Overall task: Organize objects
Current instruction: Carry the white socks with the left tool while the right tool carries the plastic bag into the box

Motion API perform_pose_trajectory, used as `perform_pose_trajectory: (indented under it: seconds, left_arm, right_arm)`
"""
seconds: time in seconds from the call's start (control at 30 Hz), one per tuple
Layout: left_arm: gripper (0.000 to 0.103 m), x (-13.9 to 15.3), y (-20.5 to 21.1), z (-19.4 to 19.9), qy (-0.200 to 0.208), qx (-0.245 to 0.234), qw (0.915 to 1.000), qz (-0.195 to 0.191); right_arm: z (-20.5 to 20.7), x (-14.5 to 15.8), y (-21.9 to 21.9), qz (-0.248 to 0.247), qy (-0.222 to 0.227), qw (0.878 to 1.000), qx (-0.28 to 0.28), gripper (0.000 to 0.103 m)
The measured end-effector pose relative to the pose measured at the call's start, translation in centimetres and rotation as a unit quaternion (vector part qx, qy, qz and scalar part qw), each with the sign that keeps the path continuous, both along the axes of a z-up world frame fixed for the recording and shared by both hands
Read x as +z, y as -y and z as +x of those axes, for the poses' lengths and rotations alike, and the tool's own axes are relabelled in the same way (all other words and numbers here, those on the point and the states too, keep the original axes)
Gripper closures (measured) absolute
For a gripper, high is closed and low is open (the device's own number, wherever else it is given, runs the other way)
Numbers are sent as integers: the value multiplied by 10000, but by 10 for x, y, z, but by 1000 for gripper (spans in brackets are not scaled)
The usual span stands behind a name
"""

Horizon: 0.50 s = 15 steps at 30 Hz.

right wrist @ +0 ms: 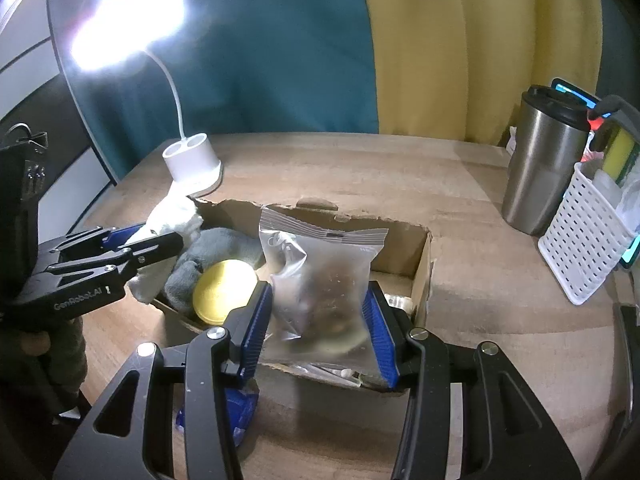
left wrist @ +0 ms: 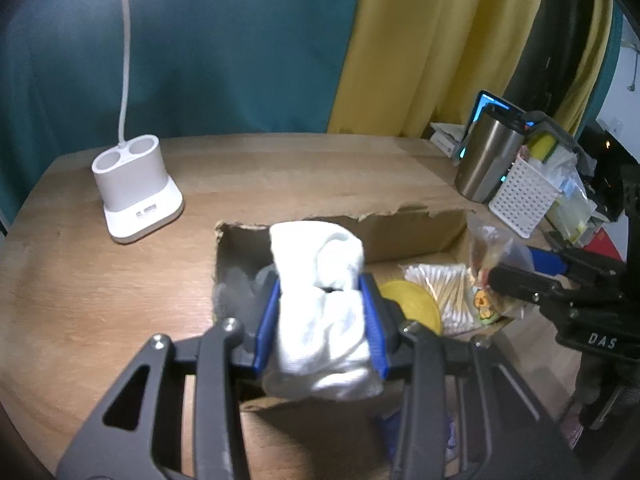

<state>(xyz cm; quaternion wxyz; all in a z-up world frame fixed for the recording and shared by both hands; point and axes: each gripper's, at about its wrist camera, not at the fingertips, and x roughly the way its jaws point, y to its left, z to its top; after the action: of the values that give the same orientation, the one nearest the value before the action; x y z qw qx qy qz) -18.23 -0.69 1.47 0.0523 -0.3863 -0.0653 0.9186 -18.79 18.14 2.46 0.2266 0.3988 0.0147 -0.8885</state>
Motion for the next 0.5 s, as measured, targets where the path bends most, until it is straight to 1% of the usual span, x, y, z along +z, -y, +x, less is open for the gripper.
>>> perform_pose_trajectory:
  seconds: [0.3,0.4,0.47,0.5]
  left_arm:
    - [62,-13,-4,-14,198,-2,9998,29]
    - [62,-19,-4,-19,342,10,9994,101]
    - [59,-21,-2,-20,437,62,9989,178]
    - [55,-19,-1,-20,421,70,9989,184]
  right_arm:
    - [-6,-3,-4,-14,12,10000,-34,54]
    - [-9,-4,-5,-5,51,10000,-45,54]
    - [-11,-5,-4,3,67,10000,-39,54]
    - [-12,-5,-4,6,72,10000,-37,54]
